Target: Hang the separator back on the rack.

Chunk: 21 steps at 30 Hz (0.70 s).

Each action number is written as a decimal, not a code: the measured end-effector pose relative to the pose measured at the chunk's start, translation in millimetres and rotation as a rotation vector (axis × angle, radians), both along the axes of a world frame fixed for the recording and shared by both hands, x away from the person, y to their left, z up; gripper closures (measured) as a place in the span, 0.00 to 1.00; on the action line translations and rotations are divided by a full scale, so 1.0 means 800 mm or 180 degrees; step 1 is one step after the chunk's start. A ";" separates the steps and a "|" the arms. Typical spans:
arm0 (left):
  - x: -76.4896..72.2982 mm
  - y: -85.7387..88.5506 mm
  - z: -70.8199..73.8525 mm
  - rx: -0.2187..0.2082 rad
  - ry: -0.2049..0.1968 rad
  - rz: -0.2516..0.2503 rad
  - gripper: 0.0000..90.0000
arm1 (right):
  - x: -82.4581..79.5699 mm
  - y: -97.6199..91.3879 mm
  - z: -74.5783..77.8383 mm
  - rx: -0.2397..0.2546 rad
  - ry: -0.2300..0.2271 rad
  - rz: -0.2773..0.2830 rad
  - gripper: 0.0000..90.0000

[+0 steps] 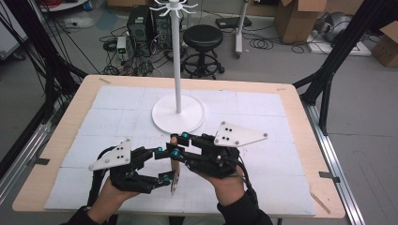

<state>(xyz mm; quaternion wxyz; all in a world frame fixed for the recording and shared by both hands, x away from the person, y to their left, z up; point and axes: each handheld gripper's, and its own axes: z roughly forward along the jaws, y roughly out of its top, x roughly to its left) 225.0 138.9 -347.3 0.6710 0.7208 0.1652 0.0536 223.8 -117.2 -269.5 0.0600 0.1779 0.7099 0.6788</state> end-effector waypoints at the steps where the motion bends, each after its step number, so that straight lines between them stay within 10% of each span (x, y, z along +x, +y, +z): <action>1: -0.001 0.000 0.000 0.0013 0.0000 0.0005 0.41 | -0.001 0.002 -0.001 0.0003 0.0015 -0.0044 0.79; 15: -0.006 -0.008 0.001 0.0334 -0.0011 0.0052 0.77 | -0.006 0.012 -0.010 -0.0068 0.0084 -0.0240 0.78; 21: -0.005 -0.008 0.003 0.0388 0.0023 -0.0065 0.78 | -0.003 0.009 -0.013 -0.0034 0.0161 -0.0154 0.78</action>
